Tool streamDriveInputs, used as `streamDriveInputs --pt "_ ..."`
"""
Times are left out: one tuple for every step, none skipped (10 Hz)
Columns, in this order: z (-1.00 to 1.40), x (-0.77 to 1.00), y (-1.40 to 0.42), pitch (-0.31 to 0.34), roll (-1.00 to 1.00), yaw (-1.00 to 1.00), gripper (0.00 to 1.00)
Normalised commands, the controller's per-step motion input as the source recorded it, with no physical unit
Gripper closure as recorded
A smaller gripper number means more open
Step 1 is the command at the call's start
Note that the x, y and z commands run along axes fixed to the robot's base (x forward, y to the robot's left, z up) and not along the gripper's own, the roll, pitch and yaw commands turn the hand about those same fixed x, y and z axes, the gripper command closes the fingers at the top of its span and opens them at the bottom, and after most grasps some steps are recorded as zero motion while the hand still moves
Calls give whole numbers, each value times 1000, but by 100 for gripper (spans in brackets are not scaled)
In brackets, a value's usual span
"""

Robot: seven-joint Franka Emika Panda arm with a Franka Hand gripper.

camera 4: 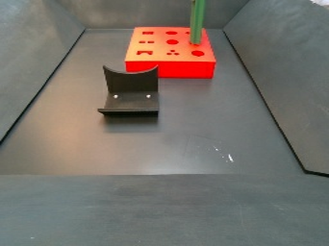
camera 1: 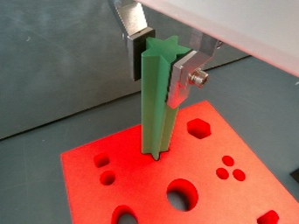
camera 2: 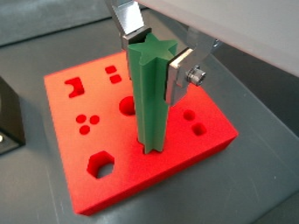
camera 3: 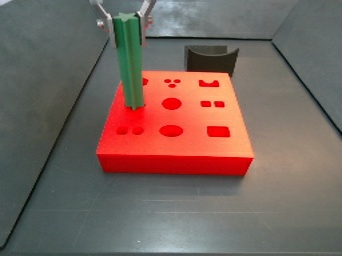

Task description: Insert the star object.

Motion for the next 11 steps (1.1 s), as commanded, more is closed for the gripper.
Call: streamDriveInputs --pt "-129 6 60 0 0 191 100" --pt "-91 0 0 0 4 166 100" --pt "-29 0 0 0 0 100 100" --pt "0 0 0 0 0 14 100" --pt "-49 0 0 0 0 0 100" --pt "-443 23 -29 -53 0 0 100" --pt "-691 11 -20 -104 16 0 100" --pt "-794 0 -11 -123 20 0 100" --pt "-877 0 -9 -150 6 0 100" --pt "-874 0 -14 -149 36 0 100" --pt "-894 6 -46 -129 91 0 100"
